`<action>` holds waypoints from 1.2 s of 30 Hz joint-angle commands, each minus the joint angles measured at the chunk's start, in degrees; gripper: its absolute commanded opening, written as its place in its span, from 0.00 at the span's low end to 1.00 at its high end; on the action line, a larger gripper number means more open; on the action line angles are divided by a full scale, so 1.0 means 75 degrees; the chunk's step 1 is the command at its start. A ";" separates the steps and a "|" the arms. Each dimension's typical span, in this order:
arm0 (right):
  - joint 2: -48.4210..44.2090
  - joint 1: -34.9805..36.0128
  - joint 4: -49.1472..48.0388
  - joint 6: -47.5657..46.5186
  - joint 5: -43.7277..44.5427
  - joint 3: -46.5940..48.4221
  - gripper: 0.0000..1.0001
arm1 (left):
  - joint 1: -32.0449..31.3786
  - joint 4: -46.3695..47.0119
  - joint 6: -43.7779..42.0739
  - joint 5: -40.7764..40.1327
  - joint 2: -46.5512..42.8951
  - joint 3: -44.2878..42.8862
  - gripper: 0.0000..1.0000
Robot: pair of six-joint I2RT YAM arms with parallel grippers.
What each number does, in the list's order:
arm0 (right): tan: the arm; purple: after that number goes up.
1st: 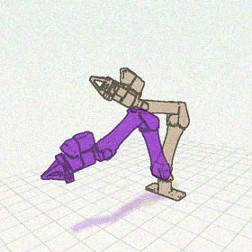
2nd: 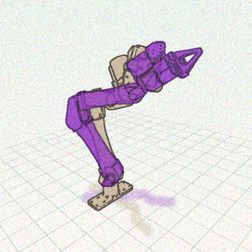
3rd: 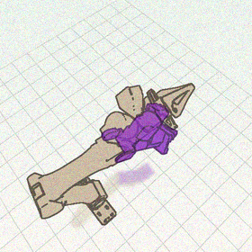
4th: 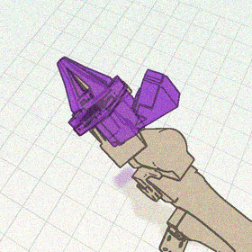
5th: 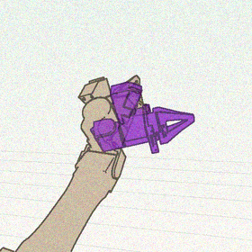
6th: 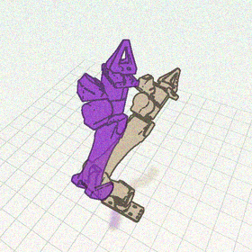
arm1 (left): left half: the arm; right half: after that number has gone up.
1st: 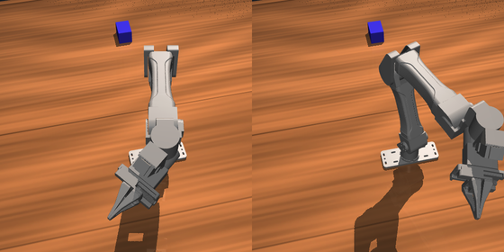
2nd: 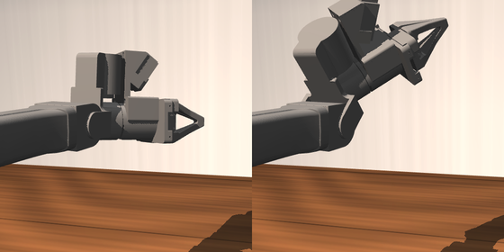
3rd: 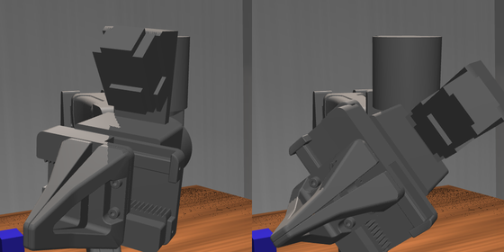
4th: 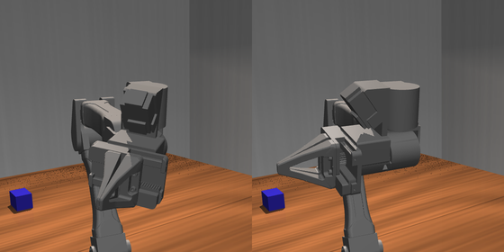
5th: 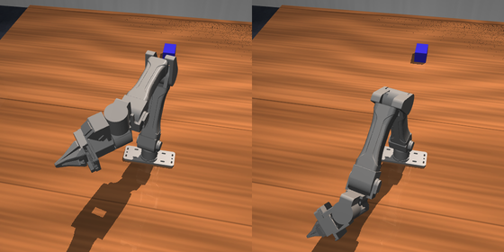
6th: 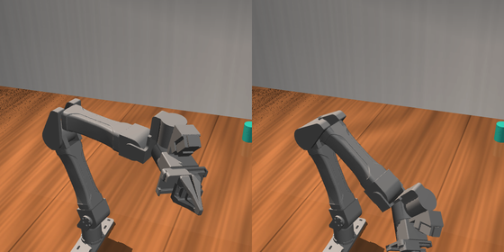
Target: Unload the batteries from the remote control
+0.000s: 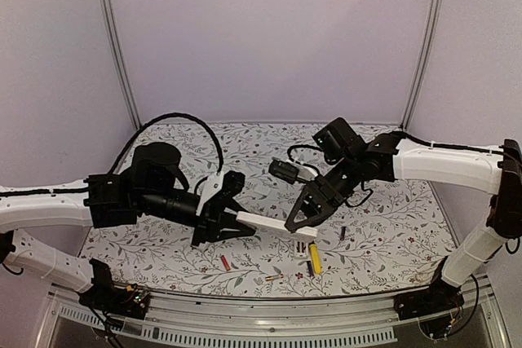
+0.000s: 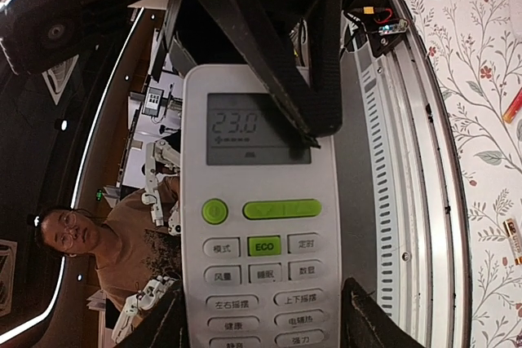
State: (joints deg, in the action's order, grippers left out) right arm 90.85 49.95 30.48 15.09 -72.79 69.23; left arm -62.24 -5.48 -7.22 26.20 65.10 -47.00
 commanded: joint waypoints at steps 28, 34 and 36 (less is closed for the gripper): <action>-0.3700 0.0823 -0.3016 0.1444 0.7645 -0.4483 0.91 | 0.0069 0.3074 0.4902 -0.1465 -0.0545 0.3385 0.54; -0.3351 0.2952 -0.2934 0.1871 0.9033 -0.4693 0.89 | 0.0075 0.3686 0.5130 -0.1442 -0.0298 0.3547 0.57; -0.2964 0.3404 -0.3004 0.1898 0.9342 -0.4634 0.88 | 0.0074 0.3718 0.5205 -0.1477 -0.0258 0.3568 0.58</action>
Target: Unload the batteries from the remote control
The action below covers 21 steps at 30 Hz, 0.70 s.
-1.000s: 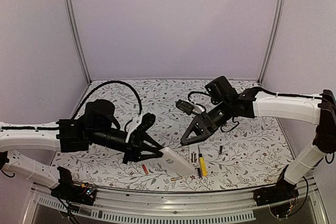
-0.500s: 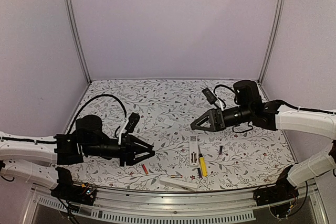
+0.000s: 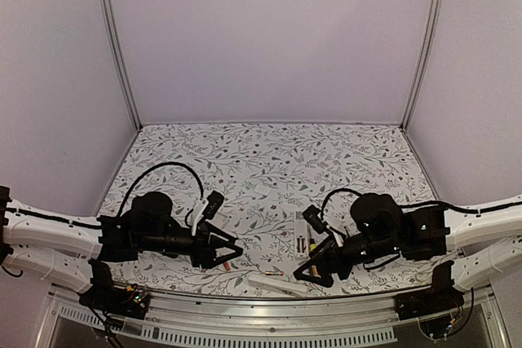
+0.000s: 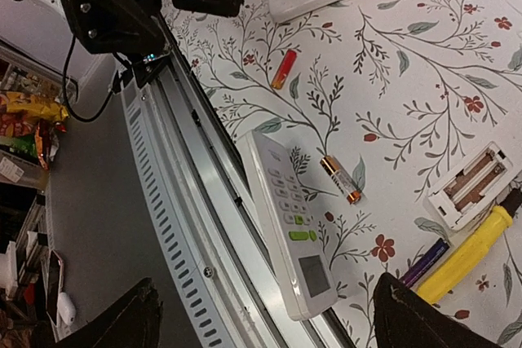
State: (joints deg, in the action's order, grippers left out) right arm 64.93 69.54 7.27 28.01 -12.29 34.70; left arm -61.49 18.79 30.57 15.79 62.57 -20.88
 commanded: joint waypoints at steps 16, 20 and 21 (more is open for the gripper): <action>0.3160 0.1662 -0.0180 -0.0440 0.2747 0.0856 0.23 | -0.0029 0.0530 0.0262 -0.0293 -0.0183 0.0329 0.64; 0.2755 0.1626 -0.0151 -0.0404 0.2598 0.0835 0.00 | -0.0017 0.0530 0.0033 -0.0132 -0.0246 0.0319 0.67; 0.2501 0.1561 -0.0155 -0.0397 0.2440 0.0824 0.00 | -0.0025 0.0530 -0.0041 -0.0056 -0.0245 0.0294 0.68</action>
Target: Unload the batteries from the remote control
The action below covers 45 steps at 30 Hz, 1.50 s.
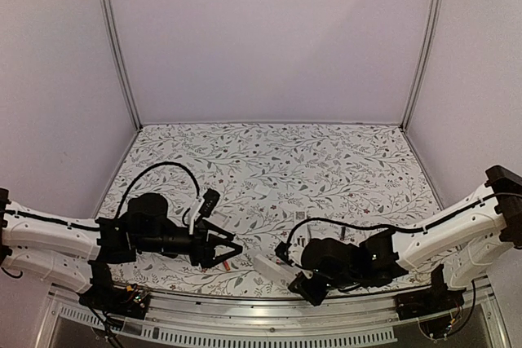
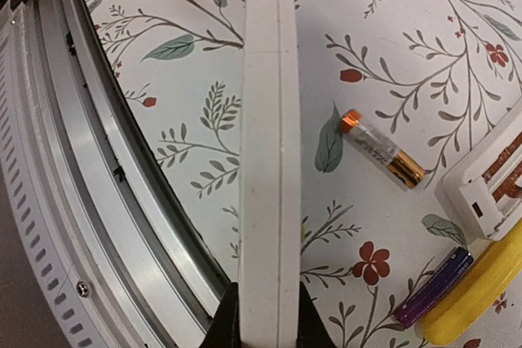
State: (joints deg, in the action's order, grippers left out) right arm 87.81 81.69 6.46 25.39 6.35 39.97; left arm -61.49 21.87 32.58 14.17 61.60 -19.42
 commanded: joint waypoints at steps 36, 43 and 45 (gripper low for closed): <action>-0.2169 -0.1766 -0.0502 0.0015 -0.4805 0.0365 0.00 | -0.0291 -0.0877 -0.1247 0.0886 0.0354 -0.1056 0.76; -0.2134 -0.1772 -0.0498 0.0048 -0.4888 0.0401 0.00 | -0.0285 -0.0910 -0.1265 0.0794 0.0430 -0.1045 0.76; -0.2134 -0.1767 -0.0504 0.0059 -0.4901 0.0413 0.00 | -0.0290 -0.0910 -0.1290 0.0728 0.0402 -0.1032 0.74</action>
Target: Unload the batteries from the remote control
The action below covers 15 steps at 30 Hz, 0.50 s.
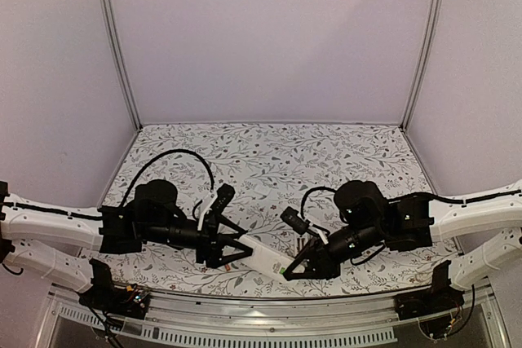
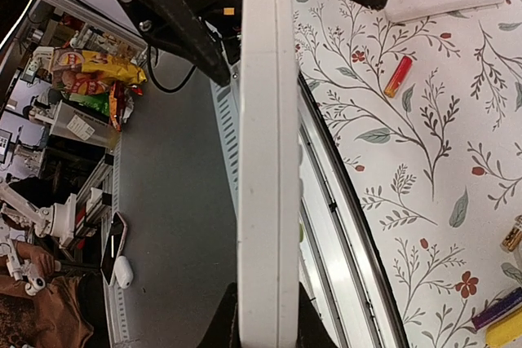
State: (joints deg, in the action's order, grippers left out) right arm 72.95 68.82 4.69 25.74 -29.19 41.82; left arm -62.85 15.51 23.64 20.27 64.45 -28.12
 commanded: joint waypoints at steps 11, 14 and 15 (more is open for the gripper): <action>-0.0117 -0.0058 -0.0345 0.0066 -0.0199 0.0177 0.00 | -0.0143 -0.0020 -0.0095 0.0060 0.0279 0.0113 0.73; -0.0155 -0.0058 -0.0337 0.0078 -0.0198 0.0149 0.00 | -0.0149 -0.0037 -0.0127 -0.0022 0.0214 0.0127 0.63; -0.0162 -0.0058 -0.0336 0.0088 -0.0198 0.0143 0.00 | -0.0156 -0.0027 -0.0128 -0.0030 0.0190 0.0148 0.58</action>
State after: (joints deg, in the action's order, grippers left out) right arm 72.95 68.60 4.69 26.24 -29.30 41.82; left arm -63.00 15.57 23.66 20.53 66.04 -28.12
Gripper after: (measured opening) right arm 0.127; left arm 0.652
